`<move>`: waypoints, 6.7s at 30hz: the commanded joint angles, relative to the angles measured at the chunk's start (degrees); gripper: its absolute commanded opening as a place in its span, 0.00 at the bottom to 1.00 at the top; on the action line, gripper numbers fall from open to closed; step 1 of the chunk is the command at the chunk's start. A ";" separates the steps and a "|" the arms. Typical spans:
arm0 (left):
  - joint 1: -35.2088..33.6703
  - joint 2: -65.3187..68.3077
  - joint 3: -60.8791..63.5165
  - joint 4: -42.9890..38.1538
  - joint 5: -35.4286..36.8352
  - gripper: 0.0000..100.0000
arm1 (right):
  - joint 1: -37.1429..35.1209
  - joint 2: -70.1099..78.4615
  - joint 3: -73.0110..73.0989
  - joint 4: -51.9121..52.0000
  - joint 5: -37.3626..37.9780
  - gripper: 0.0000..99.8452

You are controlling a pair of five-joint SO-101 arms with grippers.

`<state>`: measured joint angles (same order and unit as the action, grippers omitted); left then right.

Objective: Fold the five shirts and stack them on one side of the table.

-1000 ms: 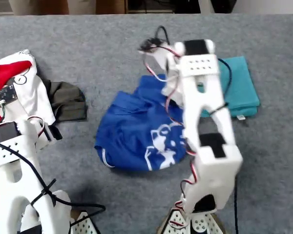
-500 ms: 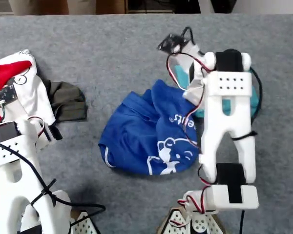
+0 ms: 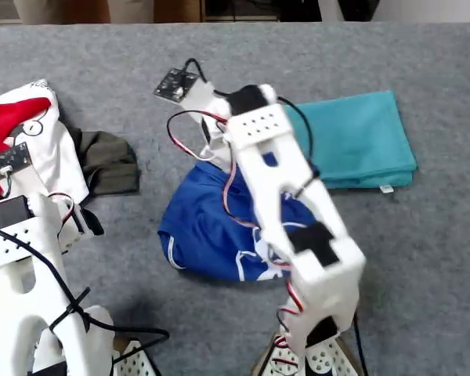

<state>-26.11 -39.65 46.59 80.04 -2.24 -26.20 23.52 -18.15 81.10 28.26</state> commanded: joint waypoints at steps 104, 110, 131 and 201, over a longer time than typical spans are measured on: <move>50.37 1.10 -32.09 10.11 4.57 0.26 | 18.42 19.82 -76.97 21.27 -0.35 0.00; 59.34 18.07 -29.71 -1.05 11.43 0.29 | 24.84 28.26 -77.14 15.47 -7.38 0.00; 51.69 61.32 -43.25 -15.03 11.60 0.03 | 29.67 32.40 -77.23 2.64 -7.56 0.00; 42.64 88.48 -86.51 -10.02 30.95 0.22 | 24.22 27.30 -77.23 11.96 8.18 0.00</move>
<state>19.78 49.05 -37.54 71.60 23.96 -3.34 51.47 -93.32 94.20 37.14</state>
